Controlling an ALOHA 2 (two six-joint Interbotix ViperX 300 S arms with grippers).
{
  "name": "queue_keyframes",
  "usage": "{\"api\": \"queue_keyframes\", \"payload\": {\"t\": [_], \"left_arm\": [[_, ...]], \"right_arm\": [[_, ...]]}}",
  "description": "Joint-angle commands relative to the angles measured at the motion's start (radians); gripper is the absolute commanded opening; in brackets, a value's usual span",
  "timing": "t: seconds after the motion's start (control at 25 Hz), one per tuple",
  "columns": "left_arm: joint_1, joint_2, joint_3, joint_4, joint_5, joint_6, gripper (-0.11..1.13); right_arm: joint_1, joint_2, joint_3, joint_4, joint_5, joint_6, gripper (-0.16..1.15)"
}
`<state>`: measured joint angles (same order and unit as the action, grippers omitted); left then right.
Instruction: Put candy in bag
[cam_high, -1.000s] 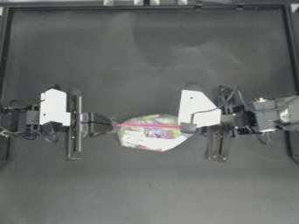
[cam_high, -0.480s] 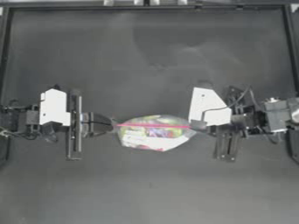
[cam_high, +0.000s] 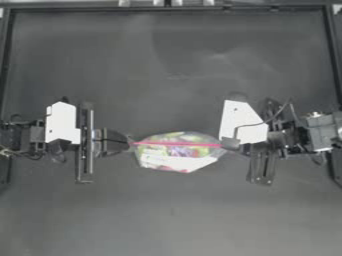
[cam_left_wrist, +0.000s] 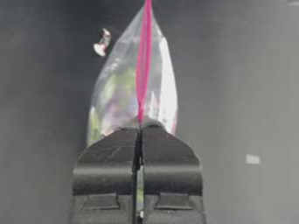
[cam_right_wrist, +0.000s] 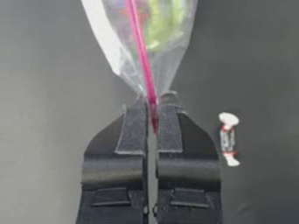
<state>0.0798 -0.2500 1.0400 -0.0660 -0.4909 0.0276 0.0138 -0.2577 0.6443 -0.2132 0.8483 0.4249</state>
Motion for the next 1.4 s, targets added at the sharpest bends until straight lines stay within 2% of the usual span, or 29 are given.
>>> {"api": "queue_keyframes", "payload": {"t": [0.04, 0.68, 0.84, 1.4], "left_arm": [[0.002, -0.014, -0.017, 0.000, -0.005, 0.006, 0.03], [0.002, -0.023, -0.064, 0.003, 0.017, 0.038, 0.03], [0.003, -0.034, -0.064, -0.002, 0.023, 0.060, 0.03], [0.003, -0.034, -0.064, -0.002, 0.046, 0.058, 0.03]], "right_arm": [[0.000, -0.032, -0.032, -0.006, 0.025, 0.000, 0.06], [0.041, -0.044, -0.163, -0.091, 0.083, -0.008, 0.06], [0.046, -0.044, -0.169, -0.094, 0.081, -0.006, 0.06], [0.064, -0.018, -0.150, -0.084, 0.009, 0.008, 0.06]]}}
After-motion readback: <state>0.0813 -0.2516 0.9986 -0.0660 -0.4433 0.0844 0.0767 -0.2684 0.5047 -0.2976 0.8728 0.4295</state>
